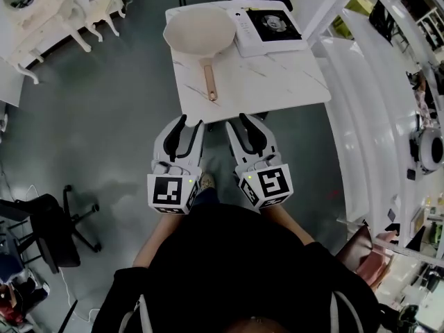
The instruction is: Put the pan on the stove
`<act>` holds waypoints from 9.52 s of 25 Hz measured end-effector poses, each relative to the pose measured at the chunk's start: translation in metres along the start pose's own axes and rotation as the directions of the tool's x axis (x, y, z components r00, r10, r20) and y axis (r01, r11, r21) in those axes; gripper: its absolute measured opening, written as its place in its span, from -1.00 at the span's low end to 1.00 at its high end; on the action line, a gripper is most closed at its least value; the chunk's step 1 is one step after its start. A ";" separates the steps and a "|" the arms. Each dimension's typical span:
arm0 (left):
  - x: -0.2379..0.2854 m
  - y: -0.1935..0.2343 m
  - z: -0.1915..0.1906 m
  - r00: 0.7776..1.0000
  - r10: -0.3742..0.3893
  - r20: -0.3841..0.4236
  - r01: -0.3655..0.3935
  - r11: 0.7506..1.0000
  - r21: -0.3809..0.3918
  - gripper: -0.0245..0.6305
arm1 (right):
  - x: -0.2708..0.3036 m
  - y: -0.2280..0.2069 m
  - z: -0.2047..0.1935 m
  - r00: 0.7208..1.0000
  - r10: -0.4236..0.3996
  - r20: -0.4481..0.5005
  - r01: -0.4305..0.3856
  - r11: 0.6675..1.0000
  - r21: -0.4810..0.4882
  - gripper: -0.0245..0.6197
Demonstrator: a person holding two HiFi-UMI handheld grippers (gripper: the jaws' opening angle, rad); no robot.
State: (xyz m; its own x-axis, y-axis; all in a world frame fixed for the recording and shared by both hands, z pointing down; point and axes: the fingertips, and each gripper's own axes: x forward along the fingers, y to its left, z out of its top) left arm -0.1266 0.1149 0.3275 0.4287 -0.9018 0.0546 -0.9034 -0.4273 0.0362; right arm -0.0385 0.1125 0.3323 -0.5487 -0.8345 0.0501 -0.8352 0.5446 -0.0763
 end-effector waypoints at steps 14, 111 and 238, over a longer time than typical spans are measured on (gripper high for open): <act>0.045 0.024 -0.023 0.992 -0.116 -0.054 0.112 0.991 -0.075 -0.43 | 0.042 -0.016 -0.015 0.997 -0.054 -0.047 0.055 0.998 0.014 -0.62; 0.267 0.039 -0.190 0.607 -0.787 -0.113 0.422 0.440 -0.793 -0.28 | 0.204 -0.048 -0.183 0.535 0.830 -0.156 -0.445 0.434 0.783 -0.31; 0.386 -0.030 -0.045 0.634 -0.765 -0.118 0.615 0.590 -0.522 -0.90 | 0.135 -0.312 -0.024 0.984 -0.125 -0.130 0.170 0.882 0.438 -0.82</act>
State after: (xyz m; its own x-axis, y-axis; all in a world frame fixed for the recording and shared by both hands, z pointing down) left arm 0.0664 -0.2173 0.3921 0.9635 -0.2371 0.1244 -0.2647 -0.7733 0.5761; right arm 0.1471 -0.1686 0.3865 -0.4399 -0.8780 0.1884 -0.8146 0.3018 -0.4954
